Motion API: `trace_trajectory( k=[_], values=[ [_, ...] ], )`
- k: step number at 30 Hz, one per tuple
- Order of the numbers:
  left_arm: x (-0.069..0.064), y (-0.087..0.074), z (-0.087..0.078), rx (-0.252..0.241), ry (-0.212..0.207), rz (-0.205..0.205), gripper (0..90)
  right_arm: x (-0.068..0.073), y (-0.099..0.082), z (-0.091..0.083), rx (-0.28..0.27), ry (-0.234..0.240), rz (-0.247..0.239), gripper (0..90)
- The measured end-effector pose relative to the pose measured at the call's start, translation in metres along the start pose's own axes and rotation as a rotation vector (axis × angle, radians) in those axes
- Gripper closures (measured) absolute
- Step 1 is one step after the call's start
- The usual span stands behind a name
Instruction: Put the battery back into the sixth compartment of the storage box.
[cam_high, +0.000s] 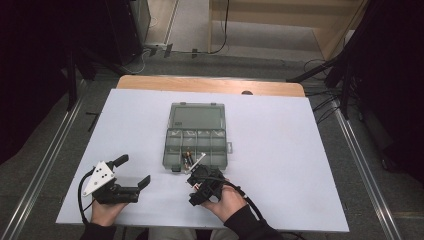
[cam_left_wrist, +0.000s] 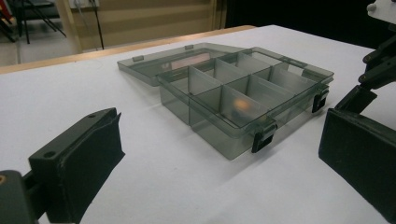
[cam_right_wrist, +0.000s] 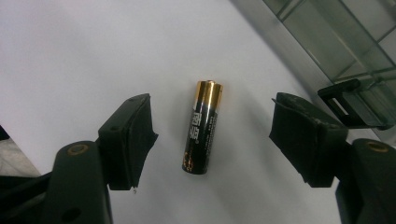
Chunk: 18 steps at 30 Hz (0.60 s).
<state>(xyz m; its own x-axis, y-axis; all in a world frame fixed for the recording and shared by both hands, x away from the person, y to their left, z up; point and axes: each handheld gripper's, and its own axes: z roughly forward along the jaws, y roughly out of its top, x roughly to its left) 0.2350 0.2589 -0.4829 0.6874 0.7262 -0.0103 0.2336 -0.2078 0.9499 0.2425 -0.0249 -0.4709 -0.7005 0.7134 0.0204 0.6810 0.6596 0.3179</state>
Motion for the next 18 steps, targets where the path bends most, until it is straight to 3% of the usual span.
trace_trajectory(
  k=[13, 18],
  values=[
    [0.0, 0.0, -0.0001, 0.0, 0.0, -0.001, 0.0, 0.002, -0.001, 0.0016, 0.035, -0.025, 0.014, 60.9],
    [-0.0001, 0.0, 0.0001, 0.0, 0.001, 0.001, 0.0, 0.0029, -0.0016, 0.0021, 0.052, -0.026, -0.001, 71.7]
  ],
)
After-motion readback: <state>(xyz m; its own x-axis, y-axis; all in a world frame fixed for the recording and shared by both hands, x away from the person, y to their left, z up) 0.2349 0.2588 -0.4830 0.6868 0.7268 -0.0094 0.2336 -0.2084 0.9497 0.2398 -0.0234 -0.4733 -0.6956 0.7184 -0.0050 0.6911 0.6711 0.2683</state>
